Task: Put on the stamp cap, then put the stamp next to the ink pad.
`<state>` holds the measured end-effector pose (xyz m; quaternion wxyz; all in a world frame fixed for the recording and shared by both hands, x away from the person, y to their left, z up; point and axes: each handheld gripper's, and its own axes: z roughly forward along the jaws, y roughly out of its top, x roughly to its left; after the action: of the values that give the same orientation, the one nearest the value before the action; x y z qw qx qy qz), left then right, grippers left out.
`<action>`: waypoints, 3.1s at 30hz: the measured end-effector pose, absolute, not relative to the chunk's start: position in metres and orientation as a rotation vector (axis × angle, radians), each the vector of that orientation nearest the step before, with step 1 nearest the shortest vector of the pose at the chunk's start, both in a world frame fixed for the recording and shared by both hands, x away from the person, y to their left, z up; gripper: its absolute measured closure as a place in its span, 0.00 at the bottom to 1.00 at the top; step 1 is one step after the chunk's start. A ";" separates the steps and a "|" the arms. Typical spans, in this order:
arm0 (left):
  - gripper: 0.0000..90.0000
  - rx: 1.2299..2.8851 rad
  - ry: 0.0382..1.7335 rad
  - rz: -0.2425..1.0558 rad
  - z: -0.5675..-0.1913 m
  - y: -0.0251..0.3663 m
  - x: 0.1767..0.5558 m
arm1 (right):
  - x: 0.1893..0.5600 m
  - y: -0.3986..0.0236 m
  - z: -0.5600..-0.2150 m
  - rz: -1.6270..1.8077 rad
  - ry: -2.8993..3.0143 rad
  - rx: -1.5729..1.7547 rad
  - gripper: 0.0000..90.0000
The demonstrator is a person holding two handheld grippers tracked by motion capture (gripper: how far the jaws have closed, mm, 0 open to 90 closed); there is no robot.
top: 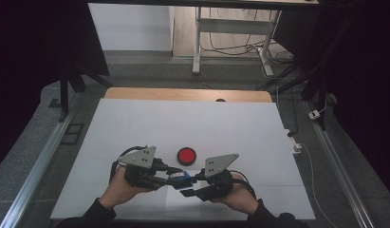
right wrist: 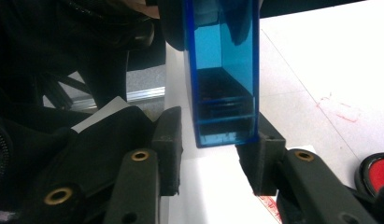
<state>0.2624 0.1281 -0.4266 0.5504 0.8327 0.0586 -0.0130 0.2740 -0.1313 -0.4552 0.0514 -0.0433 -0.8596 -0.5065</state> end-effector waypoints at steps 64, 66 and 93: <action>0.77 2.005 0.385 0.168 -0.417 0.151 0.264 | 0.243 -0.277 -0.448 -1.447 -2.892 -1.234 0.00; 0.77 2.007 0.403 0.178 -0.417 0.153 0.265 | 0.242 -0.281 -0.449 -1.439 -2.894 -1.259 0.00; 0.77 2.033 0.653 0.292 -0.429 0.189 0.283 | 0.236 -0.307 -0.457 -1.364 -2.847 -1.397 0.00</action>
<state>0.2829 0.1892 -0.4289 0.4736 0.8309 0.2667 0.1195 0.2355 -0.3068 -0.4572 -0.1550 -0.3998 -0.8147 -0.3903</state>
